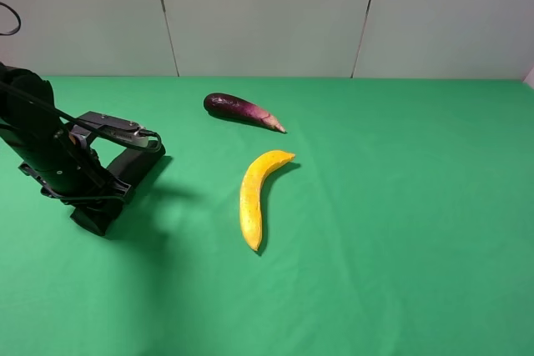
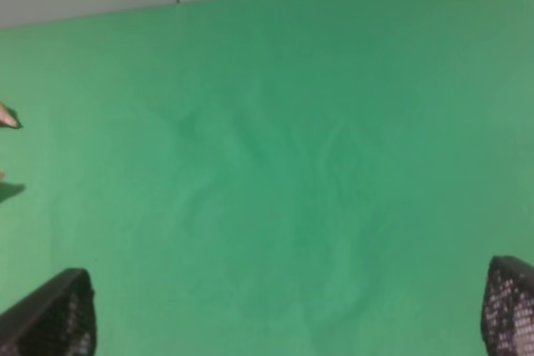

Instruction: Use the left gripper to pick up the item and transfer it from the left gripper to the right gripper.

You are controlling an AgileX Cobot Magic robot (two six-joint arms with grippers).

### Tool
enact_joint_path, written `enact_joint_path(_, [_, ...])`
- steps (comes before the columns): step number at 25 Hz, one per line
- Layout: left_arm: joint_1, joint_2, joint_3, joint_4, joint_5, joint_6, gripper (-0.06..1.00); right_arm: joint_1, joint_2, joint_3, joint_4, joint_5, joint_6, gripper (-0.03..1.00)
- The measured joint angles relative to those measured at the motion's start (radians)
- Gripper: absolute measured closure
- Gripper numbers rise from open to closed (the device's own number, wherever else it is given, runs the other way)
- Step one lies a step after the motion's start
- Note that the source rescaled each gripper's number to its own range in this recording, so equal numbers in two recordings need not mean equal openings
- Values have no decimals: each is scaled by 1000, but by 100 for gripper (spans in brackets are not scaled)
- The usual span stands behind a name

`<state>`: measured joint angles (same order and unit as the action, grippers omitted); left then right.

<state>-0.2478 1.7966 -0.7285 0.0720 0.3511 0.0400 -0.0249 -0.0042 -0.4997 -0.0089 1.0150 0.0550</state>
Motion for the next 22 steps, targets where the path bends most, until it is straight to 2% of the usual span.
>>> enact_joint_path(15, [0,-3,0,1,-2,0,90,0,0,0,0,0,0,-3])
enact_joint_path(22, [0,-72,0,4,6,0,90,0,0,0,0,0,0,-3])
